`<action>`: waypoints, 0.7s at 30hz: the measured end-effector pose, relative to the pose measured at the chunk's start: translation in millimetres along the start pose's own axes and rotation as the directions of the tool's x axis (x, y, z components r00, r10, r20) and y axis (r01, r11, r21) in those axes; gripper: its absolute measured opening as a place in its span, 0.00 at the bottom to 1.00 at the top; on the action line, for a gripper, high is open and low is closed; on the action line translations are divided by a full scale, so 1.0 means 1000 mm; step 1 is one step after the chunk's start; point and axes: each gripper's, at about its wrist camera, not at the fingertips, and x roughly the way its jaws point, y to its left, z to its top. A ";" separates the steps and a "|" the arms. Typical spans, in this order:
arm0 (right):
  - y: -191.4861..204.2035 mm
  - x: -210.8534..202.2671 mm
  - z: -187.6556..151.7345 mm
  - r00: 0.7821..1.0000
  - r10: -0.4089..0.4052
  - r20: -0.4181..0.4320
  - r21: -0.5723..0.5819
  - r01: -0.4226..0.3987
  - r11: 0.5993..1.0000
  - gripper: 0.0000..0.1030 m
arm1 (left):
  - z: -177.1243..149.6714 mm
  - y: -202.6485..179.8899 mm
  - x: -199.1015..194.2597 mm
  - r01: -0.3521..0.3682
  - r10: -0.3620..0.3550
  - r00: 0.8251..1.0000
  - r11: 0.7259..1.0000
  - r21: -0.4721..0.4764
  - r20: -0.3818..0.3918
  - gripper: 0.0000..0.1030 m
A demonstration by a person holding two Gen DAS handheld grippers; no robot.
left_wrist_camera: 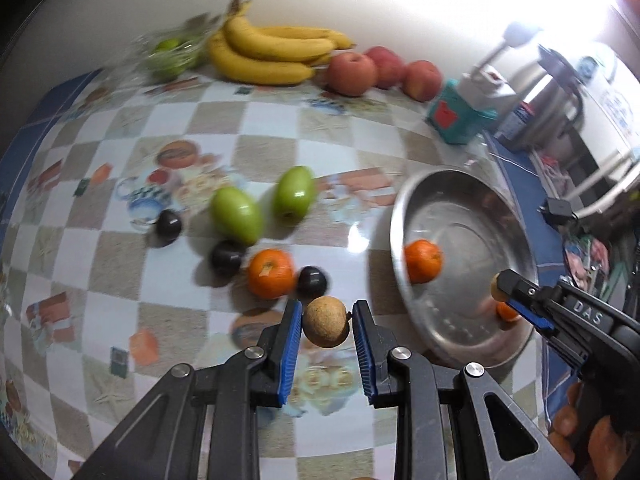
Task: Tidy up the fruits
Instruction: 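Carry the kiwi in the left tool over the steel basin while the right tool carries its kiwi there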
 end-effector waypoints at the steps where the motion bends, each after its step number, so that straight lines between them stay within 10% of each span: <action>1: -0.005 -0.002 0.001 1.000 -0.002 0.006 0.011 0.002 1.000 0.24 | 0.001 -0.006 0.000 0.011 -0.011 1.000 1.000 0.015 0.005 0.27; 21: -0.043 0.000 0.013 0.999 -0.035 0.007 0.099 0.034 0.994 0.25 | 0.008 -0.100 0.042 0.088 -0.082 0.996 0.974 0.209 -0.036 0.27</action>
